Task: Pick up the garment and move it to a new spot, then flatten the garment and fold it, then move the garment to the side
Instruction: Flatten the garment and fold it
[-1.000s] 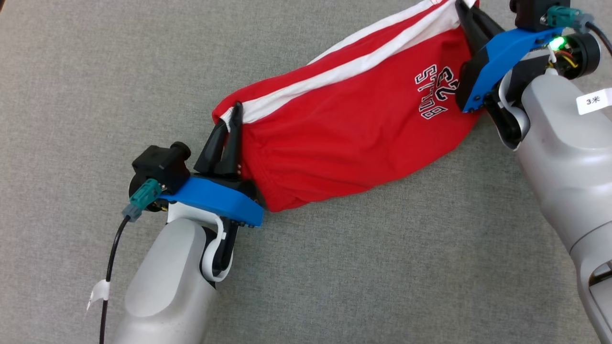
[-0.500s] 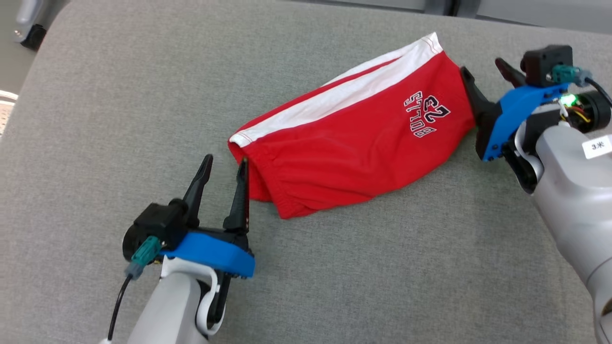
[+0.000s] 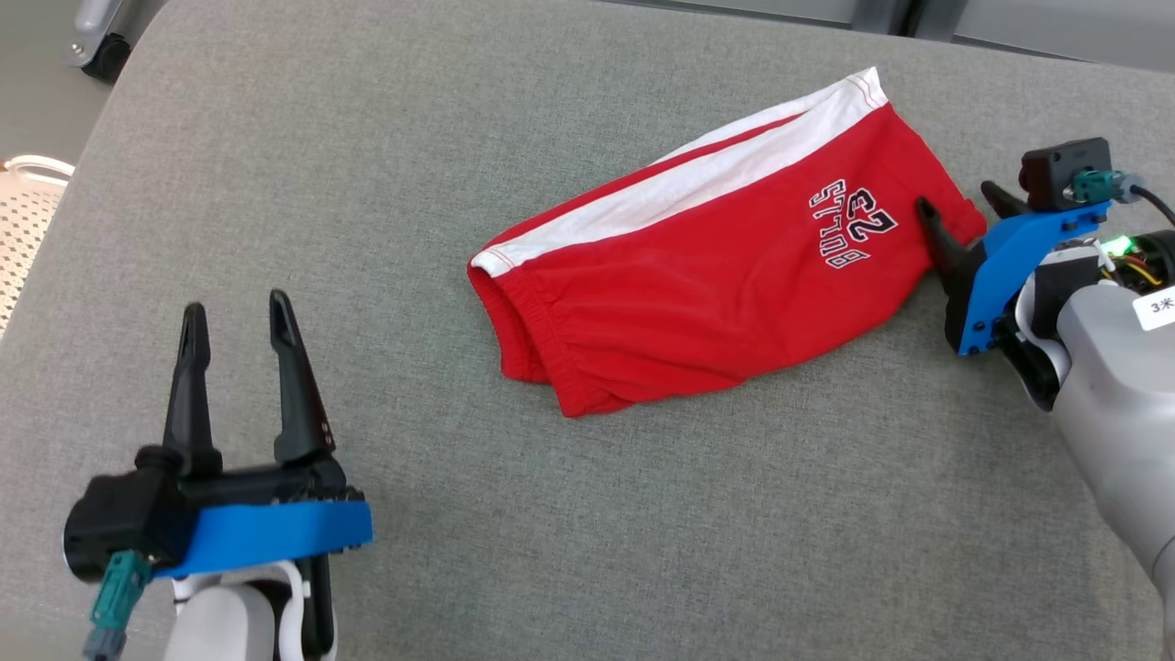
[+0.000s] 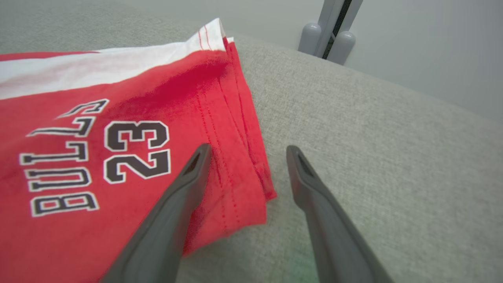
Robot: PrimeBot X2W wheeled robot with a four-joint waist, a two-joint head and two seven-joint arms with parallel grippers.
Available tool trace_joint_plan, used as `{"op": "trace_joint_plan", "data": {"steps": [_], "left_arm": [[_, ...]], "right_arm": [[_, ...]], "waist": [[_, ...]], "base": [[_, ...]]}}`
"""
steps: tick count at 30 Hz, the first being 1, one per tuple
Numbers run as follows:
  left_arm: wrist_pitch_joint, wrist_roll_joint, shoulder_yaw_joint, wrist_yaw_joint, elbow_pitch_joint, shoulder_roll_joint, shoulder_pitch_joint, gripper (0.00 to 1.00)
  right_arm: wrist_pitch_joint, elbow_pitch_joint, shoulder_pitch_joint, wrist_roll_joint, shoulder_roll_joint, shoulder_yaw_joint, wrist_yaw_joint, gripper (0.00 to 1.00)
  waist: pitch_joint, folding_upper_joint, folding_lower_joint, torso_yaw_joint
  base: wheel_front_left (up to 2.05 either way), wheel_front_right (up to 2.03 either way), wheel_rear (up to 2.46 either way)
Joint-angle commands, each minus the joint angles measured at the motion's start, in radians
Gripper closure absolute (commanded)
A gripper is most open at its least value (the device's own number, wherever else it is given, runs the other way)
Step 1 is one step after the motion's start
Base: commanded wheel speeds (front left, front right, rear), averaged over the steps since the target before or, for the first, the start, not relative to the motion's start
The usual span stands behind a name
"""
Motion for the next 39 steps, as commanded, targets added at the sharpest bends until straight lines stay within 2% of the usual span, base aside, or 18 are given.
{"op": "trace_joint_plan", "data": {"steps": [1,5,6,7,8,12,19,27,34,39], "left_arm": [[-0.004,0.006,0.005,0.009,0.001,-0.003,0.015,0.0],[-0.004,0.029,0.014,0.041,-0.005,-0.002,0.046,0.0],[-0.004,0.046,0.011,0.045,-0.003,-0.002,0.057,0.0],[-0.004,0.04,0.006,0.05,0.003,-0.002,0.063,0.0],[-0.004,0.033,0.006,0.057,0.001,-0.002,0.064,0.0],[-0.004,0.05,0.004,0.064,0.015,-0.002,0.076,0.0],[-0.004,0.086,0.027,0.058,0.044,-0.002,0.102,0.0],[-0.004,0.119,0.069,0.043,0.053,-0.002,0.14,0.0],[-0.004,0.137,0.073,0.041,0.05,-0.001,0.154,0.0],[-0.004,0.145,0.069,0.043,0.049,-0.002,0.142,0.0]], "right_arm": [[0.005,0.003,0.017,0.005,-0.001,0.005,0.0,0.0],[0.047,0.012,0.03,0.017,0.005,0.022,0.0,0.0],[0.059,0.012,0.04,0.021,0.01,0.029,0.0,0.08],[0.066,0.008,0.045,0.027,0.011,0.032,0.0,0.65],[0.068,0.0,0.049,0.031,0.012,0.038,0.0,1.0],[0.057,-0.025,0.06,0.056,0.008,0.047,0.0,1.0],[-0.048,-0.102,0.142,0.175,0.011,0.004,0.0,1.0],[-0.126,-0.234,0.34,0.295,-0.077,-0.033,0.0,1.0],[-0.134,-0.287,0.434,0.334,-0.13,-0.1,0.0,1.0],[-0.135,-0.327,0.467,0.316,-0.127,-0.163,0.0,1.0]], "waist": [[0.0,0.0001,0.0,0.0],[-0.003,0.0001,0.0,-0.003],[-0.005,0.0001,0.0,-0.003],[-0.006,0.0001,0.0,-0.004],[-0.007,0.0001,0.0,-0.005],[-0.021,0.0001,0.0,-0.015],[-0.081,0.0001,0.0,-0.061],[-0.148,0.0001,0.0,-0.143],[-0.155,0.0001,0.0,-0.186],[-0.155,0.0001,0.0,-0.193]], "base": [[0.0,0.0,0.0],[0.0,0.0,0.0],[0.0,0.0,0.0],[0.0,0.0,0.0],[0.0,0.0,0.0],[0.0,0.0,0.0],[0.0,0.0,0.0],[0.0,0.0,0.0],[0.0,0.0,0.0],[0.0,0.0,0.0]]}}
